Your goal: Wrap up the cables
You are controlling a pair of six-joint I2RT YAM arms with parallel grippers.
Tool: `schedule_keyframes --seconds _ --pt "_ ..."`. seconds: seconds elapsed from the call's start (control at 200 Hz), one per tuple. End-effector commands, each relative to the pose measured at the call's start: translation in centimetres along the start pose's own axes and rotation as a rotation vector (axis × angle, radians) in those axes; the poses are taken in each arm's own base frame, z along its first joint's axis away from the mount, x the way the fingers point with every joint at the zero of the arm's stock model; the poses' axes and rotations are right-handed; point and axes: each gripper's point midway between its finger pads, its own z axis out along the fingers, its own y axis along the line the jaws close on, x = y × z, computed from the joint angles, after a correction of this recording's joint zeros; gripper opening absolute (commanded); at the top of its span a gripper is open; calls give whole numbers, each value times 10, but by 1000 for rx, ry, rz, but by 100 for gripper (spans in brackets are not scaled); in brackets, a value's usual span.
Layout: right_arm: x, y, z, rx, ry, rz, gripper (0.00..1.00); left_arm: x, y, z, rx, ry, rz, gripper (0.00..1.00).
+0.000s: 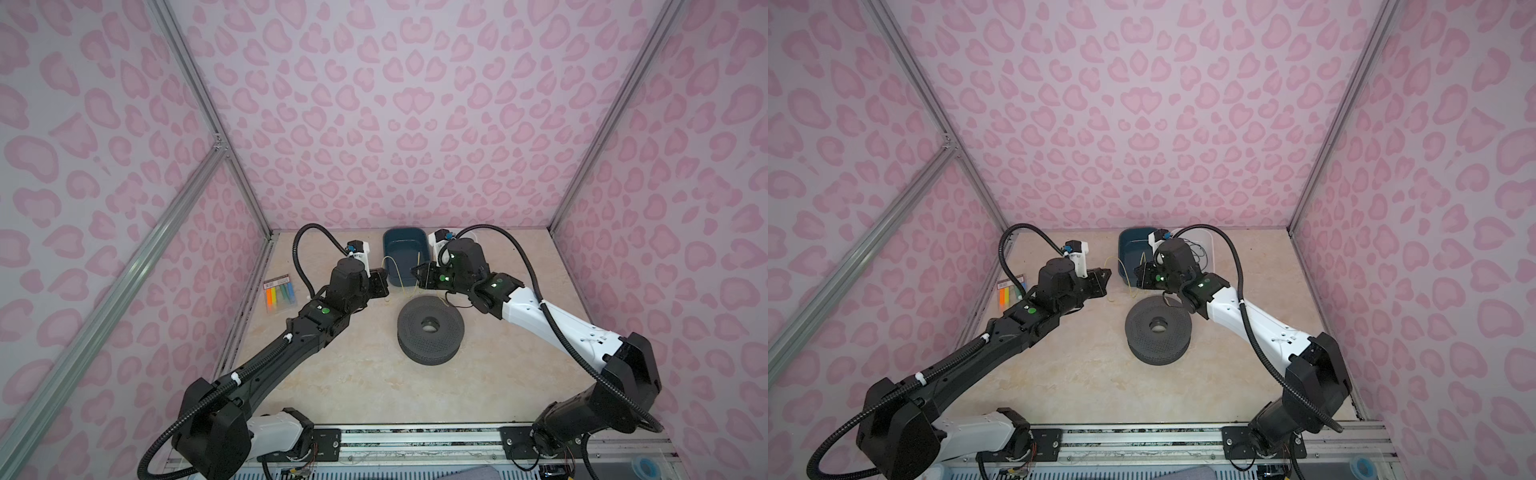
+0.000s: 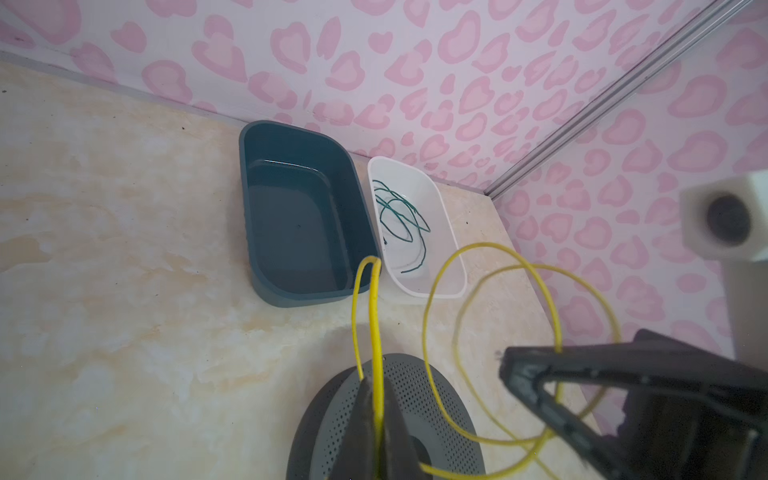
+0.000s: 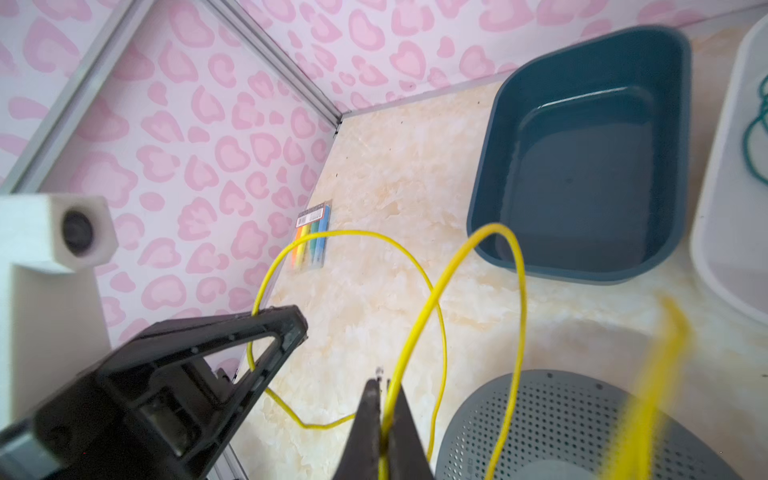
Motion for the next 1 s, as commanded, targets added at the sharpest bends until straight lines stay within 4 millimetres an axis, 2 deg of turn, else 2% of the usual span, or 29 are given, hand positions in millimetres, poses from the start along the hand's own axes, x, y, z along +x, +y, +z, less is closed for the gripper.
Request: schedule_keyframes --seconds 0.0,0.3,0.53,0.77,0.885,0.995 --pt "-22 -19 -15 50 -72 -5 0 4 -4 -1 33 8 22 4" --pt "-94 -50 -73 91 -292 35 0 41 -10 3 116 155 46 4" --pt "-138 -86 -101 128 -431 97 0 71 -28 -2 225 302 98 4" --pt "-183 -134 -120 142 -563 211 0 104 -43 -13 311 429 170 4" --pt "-199 -147 -120 115 -600 259 0 114 -44 -18 318 453 198 4" --pt "-209 -150 -117 98 -617 275 0 123 -43 -21 317 480 224 4"
